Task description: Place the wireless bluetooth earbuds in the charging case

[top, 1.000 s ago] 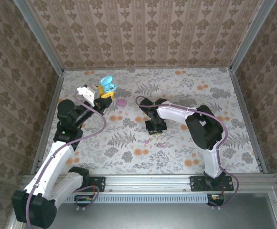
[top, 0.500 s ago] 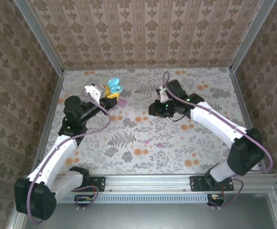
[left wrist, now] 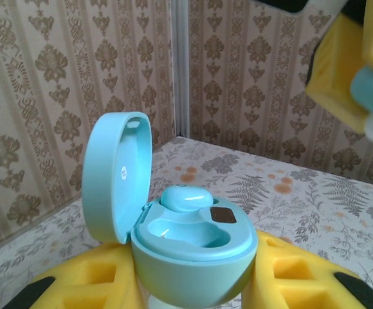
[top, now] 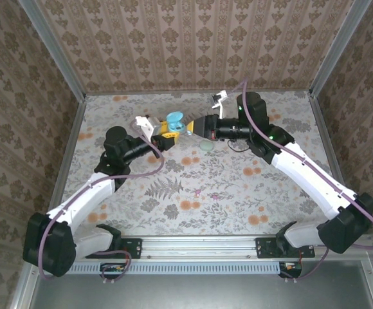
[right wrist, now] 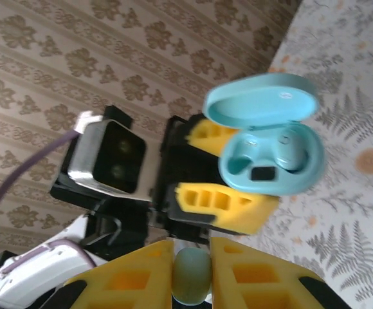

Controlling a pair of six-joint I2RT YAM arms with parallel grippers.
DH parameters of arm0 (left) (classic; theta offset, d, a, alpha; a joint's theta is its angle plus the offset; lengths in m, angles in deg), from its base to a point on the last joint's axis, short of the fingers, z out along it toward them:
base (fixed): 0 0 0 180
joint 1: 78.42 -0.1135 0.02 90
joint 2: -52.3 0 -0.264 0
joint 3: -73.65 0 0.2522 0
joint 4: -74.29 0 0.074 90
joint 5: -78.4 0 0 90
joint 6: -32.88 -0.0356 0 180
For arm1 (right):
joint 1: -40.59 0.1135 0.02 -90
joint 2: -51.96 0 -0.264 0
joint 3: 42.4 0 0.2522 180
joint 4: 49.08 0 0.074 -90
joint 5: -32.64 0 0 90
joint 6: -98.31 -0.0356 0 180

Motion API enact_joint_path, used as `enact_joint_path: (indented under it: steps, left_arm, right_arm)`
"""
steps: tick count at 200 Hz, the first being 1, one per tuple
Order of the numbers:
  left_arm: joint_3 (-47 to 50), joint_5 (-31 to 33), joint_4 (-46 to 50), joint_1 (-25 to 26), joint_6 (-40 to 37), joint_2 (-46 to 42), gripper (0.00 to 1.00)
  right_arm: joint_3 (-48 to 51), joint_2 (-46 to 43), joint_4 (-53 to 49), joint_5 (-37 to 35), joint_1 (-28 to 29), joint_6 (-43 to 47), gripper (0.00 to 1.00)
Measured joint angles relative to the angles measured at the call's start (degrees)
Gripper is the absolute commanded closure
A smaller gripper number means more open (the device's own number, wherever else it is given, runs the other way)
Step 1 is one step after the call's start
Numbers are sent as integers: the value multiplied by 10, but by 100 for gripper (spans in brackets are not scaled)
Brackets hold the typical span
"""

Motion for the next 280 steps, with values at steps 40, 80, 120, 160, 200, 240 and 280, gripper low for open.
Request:
enact_joint_path:
  steps: [40, 80, 120, 160, 200, 240, 280]
  left_arm:
    - [0, -5, -31, 19, 0, 9, 68]
    - [0, -7, -43, 20, 0, 9, 68]
    - [0, -8, -48, 20, 0, 9, 68]
    - [0, -9, -48, 23, 0, 9, 68]
    - [0, -9, -45, 23, 0, 9, 69]
    - [0, -9, -46, 23, 0, 10, 69]
    - [0, -8, -46, 23, 0, 10, 68]
  right_arm:
    - [-26, 30, 14, -22, 17, -1, 78]
    - [-33, 57, 15, -54, 23, 2, 78]
    - [-48, 61, 11, -77, 27, 9, 78]
    - [-66, 74, 10, -78, 36, 14, 78]
    - [-77, 87, -22, -94, 45, 29, 79]
    - [-84, 87, -42, -108, 48, 40, 79]
    - [-95, 88, -63, -115, 51, 49, 76]
